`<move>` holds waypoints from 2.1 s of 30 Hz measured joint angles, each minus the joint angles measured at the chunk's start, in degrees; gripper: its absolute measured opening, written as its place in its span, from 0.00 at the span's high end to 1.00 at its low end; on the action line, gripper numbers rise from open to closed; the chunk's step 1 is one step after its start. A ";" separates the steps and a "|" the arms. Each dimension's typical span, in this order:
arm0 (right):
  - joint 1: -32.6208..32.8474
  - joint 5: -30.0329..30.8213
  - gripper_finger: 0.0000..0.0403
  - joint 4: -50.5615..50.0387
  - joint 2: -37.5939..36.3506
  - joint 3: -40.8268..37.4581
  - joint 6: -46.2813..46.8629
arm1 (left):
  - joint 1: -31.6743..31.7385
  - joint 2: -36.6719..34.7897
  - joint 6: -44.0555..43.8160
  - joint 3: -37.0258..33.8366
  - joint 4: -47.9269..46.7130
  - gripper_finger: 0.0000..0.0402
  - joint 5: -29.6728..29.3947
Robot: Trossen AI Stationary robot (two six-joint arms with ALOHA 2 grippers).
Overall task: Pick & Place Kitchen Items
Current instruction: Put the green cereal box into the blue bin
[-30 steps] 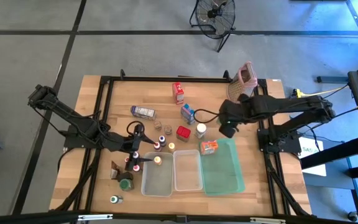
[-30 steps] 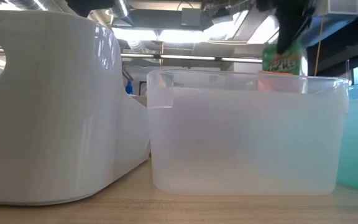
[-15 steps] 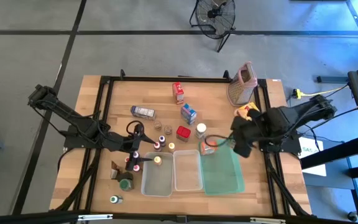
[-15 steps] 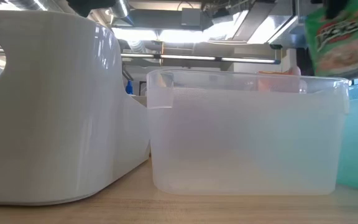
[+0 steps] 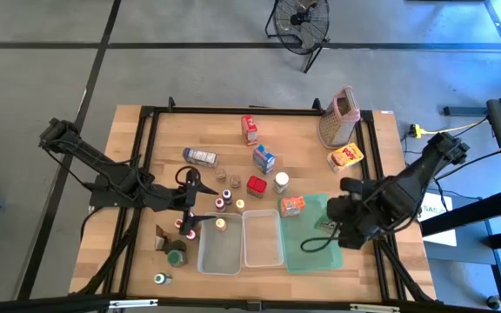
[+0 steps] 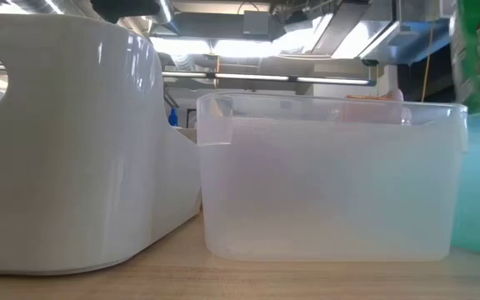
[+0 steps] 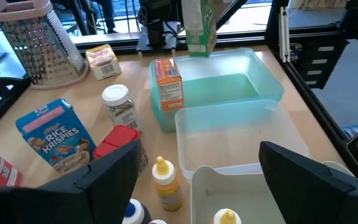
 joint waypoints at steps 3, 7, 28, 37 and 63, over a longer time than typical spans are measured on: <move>-0.36 1.93 0.73 4.29 0.00 -3.68 -4.87 | 0.00 0.00 -0.99 0.00 -0.02 0.20 0.00; -2.07 5.04 0.73 11.37 0.02 -8.57 -11.81 | 0.00 0.00 -1.16 0.00 -0.02 0.20 0.23; -14.29 -6.93 0.73 40.98 0.00 -21.79 -39.33 | 0.00 0.00 -1.03 0.00 -0.09 0.20 0.46; -18.27 -10.70 0.73 47.50 -0.15 -26.59 -42.22 | 0.00 0.00 -0.97 0.00 -0.09 0.20 0.46; -18.45 -10.48 0.45 51.03 0.09 -27.58 -42.40 | 0.00 0.00 -0.97 0.00 -0.11 0.20 0.46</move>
